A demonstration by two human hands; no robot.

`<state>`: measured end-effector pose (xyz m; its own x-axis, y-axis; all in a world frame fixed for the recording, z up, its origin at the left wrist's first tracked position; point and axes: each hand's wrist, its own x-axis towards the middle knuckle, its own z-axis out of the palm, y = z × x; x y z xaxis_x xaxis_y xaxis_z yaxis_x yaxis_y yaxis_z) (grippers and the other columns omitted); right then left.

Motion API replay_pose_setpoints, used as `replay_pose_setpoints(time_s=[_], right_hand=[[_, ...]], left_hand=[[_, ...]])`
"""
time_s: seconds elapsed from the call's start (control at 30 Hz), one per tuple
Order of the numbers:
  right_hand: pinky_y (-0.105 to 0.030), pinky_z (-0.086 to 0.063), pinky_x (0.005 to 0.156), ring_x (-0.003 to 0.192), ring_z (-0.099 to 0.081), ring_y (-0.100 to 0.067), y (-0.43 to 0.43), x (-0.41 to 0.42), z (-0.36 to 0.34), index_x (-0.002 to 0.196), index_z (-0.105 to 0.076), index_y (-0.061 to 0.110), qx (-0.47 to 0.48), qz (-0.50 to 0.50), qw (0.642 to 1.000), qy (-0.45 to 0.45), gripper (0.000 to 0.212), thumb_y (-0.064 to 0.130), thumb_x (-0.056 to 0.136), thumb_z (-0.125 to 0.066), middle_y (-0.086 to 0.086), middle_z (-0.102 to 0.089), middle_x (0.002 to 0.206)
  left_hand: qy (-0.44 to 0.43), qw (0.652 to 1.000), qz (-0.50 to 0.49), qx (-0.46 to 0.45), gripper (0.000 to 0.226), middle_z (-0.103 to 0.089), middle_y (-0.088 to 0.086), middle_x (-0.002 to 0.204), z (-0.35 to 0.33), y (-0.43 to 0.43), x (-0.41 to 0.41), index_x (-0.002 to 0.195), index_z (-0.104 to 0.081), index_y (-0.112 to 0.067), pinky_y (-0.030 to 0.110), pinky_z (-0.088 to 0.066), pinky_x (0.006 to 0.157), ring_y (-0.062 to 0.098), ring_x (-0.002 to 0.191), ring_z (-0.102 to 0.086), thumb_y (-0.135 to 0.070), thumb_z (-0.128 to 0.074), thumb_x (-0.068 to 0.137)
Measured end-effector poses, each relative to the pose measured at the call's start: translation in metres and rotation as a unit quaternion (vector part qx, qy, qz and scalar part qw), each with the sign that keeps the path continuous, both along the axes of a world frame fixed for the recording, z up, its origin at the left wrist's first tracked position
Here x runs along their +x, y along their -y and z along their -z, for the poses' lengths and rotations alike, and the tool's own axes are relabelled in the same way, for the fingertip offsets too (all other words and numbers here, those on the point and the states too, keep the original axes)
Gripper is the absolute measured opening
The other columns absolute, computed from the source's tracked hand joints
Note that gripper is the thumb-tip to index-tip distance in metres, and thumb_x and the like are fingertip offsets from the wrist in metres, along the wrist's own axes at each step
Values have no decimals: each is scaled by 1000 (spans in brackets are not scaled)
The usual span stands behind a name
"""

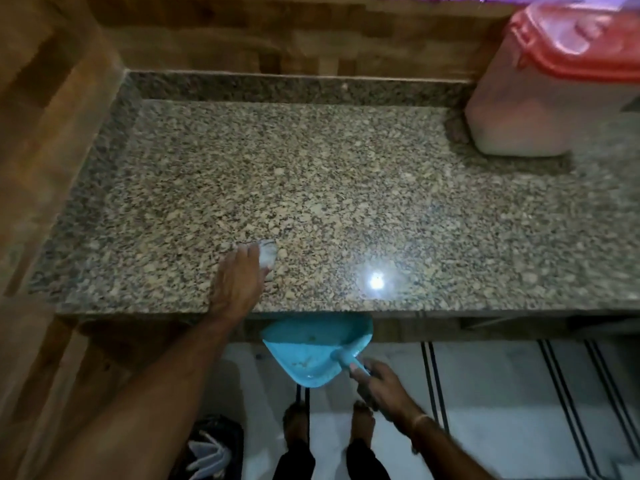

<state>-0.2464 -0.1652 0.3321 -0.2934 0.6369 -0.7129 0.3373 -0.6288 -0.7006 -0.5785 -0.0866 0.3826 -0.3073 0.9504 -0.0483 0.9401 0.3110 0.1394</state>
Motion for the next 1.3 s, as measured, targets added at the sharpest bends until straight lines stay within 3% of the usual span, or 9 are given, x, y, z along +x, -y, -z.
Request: replay_pose_setpoints(time_s=[0.17,0.27,0.37,0.53,0.6,0.67,0.83,1.13,1.3], right_hand=[[-19,-34,42,42,-46,-4,27,37,-1,97,-69,0,7,53,998,34,78,73,70,-75,11,-52,52],[-22,-30,43,43,-43,-10,38,59,-1,80,-65,14,0,64,997,36,79,87,51,-76,5,-49,53],[-22,-23,43,44,-36,-12,43,79,-2,83,-62,12,-7,115,993,24,78,82,54,-80,3,-43,52],[-25,-20,47,44,-33,-12,46,119,-11,87,-56,7,-9,209,977,52,48,52,82,-72,3,-37,52],[-24,-24,47,45,-35,-11,44,141,-13,90,-56,6,-1,218,974,59,34,38,99,-65,4,-41,53],[-22,-29,45,47,-37,-10,41,159,-13,91,-54,6,-1,217,974,61,27,28,105,-59,2,-42,56],[-23,-33,45,47,-41,-11,25,200,2,93,-57,3,1,219,975,33,26,26,104,-58,-2,-43,57],[-24,-35,46,46,-45,-11,-3,269,8,93,-60,3,-14,176,984,15,34,35,105,-57,-9,-49,65],[-23,-37,47,49,-47,-9,-9,307,-2,95,-63,10,-3,176,984,-6,27,34,106,-55,-4,-50,67]], left_hand=[[37,995,-93,15,59,-57,30,125,10,-3,23,145,-45,-6,56,-49,92,47,107,-58,-42,-56,99],[5,997,-72,25,63,-46,30,139,14,-24,66,151,-39,-18,56,-41,100,45,118,-51,-50,-52,98],[1,999,16,41,56,-49,26,140,15,-54,134,146,-45,-22,55,-40,100,43,118,-52,-51,-38,99],[26,971,226,73,43,-67,14,111,24,-62,214,131,-52,-26,53,-41,92,35,89,-67,-36,-52,90],[56,977,197,56,37,-67,8,103,21,-71,197,129,-53,-31,49,-49,87,31,84,-69,-34,-47,93],[116,991,52,27,34,-67,5,100,16,-75,161,124,-55,-37,49,-56,82,28,84,-68,-42,-48,91],[44,974,-218,-45,59,-35,29,154,5,-55,161,154,-33,-17,64,-29,114,48,137,-40,-50,-35,104],[48,987,156,7,36,-62,11,119,0,-91,375,130,-52,-19,50,-47,89,32,102,-62,-35,-39,100],[65,995,-72,26,32,-65,8,107,-11,-85,309,115,-54,-26,51,-52,87,32,97,-64,-48,-58,93]])
